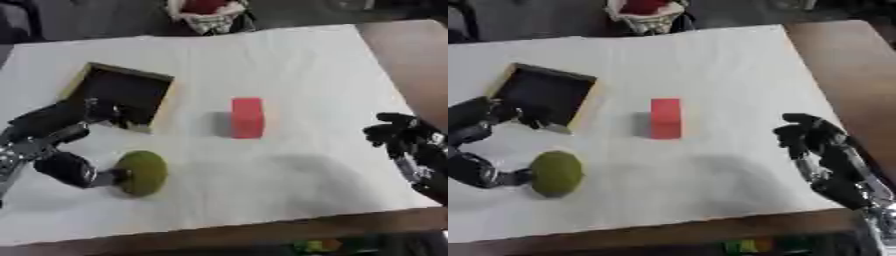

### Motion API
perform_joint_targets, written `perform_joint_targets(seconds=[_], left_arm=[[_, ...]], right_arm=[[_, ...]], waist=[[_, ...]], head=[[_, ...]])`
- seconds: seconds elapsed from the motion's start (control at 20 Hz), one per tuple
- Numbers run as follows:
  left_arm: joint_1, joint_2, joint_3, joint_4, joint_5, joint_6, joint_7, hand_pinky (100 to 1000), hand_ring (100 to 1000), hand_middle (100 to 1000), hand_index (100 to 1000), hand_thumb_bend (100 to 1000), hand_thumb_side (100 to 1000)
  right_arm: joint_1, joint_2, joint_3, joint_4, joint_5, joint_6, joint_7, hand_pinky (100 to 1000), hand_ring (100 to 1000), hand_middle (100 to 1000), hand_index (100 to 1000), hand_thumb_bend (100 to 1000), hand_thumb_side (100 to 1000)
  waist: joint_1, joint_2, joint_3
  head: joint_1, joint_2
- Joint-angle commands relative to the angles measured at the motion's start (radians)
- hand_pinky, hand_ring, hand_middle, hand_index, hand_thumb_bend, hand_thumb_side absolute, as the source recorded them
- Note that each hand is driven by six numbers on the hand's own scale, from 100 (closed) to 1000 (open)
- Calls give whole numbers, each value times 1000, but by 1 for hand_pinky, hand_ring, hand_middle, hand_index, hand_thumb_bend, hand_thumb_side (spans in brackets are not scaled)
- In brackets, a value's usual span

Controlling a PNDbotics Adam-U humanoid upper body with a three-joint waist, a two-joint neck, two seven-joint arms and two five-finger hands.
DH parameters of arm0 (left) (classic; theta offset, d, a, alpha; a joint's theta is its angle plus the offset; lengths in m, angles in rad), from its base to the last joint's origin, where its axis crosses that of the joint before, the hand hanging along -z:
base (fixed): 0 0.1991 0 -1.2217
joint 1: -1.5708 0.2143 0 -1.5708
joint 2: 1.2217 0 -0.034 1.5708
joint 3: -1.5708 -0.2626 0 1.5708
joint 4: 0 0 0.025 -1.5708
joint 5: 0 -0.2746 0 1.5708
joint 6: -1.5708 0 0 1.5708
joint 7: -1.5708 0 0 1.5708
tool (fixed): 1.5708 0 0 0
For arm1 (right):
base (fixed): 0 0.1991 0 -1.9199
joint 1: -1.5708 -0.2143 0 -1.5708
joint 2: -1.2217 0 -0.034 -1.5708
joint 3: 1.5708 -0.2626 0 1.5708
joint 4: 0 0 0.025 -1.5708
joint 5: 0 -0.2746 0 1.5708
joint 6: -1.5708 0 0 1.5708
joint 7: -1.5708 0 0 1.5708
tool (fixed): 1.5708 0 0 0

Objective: Pick up objects on the table and place them in the box.

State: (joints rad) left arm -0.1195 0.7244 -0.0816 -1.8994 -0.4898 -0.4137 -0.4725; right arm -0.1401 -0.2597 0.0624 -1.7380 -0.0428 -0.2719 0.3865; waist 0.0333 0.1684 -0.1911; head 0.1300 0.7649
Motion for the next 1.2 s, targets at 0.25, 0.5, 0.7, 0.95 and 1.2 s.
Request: perform_joint_targets(seconds=[0.25, 0.5, 0.7, 0.95, 1.2], left_arm=[[-52, 103, -60, 35, -68, -8, -13, 698, 655, 715, 969, 546, 631], [-72, 99, -86, 69, -114, -16, -17, 716, 669, 721, 970, 548, 604], [-86, 97, -104, 95, -147, -23, -22, 723, 672, 719, 962, 539, 569], [-103, 90, -135, 135, -186, -34, -28, 733, 680, 728, 946, 546, 563], [-116, 78, -162, 173, -233, -54, -41, 735, 683, 732, 929, 540, 554]], right_arm=[[-5, -25, -2, -15, 5, -1, 0, 766, 770, 512, 839, 100, 470], [-5, -26, -1, -14, 5, -1, 1, 766, 770, 512, 839, 100, 470], [-5, -26, 0, -14, 5, -1, 2, 766, 770, 512, 839, 100, 470], [-5, -27, 1, -14, 5, -2, 4, 766, 770, 511, 839, 100, 470], [-6, -27, 3, -12, 5, -2, 6, 766, 770, 511, 839, 100, 470]], waist=[[3, -17, -3], [3, -17, -4], [3, -18, -4], [2, -19, -6], [2, -19, -8]], head=[[-6, 5], [-8, 5], [-8, 5], [-7, 5], [-7, 5]])
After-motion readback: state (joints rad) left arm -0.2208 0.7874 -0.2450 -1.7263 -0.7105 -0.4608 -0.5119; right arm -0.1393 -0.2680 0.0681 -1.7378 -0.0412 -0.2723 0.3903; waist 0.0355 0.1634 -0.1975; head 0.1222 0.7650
